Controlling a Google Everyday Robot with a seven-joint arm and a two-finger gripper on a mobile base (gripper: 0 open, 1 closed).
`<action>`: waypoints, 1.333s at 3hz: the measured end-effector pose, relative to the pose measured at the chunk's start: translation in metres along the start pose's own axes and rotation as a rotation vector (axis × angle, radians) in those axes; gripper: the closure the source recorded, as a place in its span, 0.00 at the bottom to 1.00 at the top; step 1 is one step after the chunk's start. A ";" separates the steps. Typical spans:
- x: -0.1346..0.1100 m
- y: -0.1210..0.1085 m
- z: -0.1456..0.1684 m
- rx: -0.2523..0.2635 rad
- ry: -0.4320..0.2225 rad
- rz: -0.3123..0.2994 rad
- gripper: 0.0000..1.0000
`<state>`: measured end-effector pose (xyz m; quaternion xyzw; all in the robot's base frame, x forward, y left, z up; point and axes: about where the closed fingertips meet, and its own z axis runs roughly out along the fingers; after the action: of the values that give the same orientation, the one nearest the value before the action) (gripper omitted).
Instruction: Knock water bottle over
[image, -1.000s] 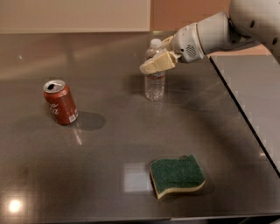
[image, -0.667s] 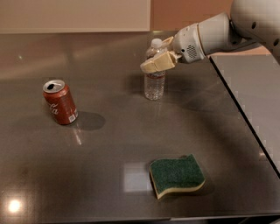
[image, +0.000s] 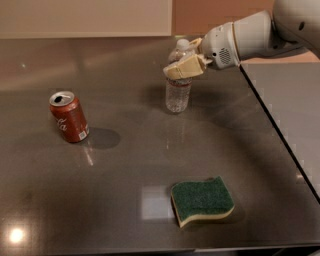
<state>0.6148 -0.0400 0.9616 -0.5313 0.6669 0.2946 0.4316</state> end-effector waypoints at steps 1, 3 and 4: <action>-0.005 0.018 -0.018 -0.012 0.280 -0.103 1.00; 0.009 0.045 -0.027 -0.085 0.648 -0.281 1.00; 0.038 0.052 -0.020 -0.141 0.821 -0.346 1.00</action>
Offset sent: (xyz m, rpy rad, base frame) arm -0.0664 -0.0342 -0.0261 -1.0459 -0.0368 0.2754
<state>0.5573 -0.0603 0.9333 -0.7360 0.6624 0.0276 0.1370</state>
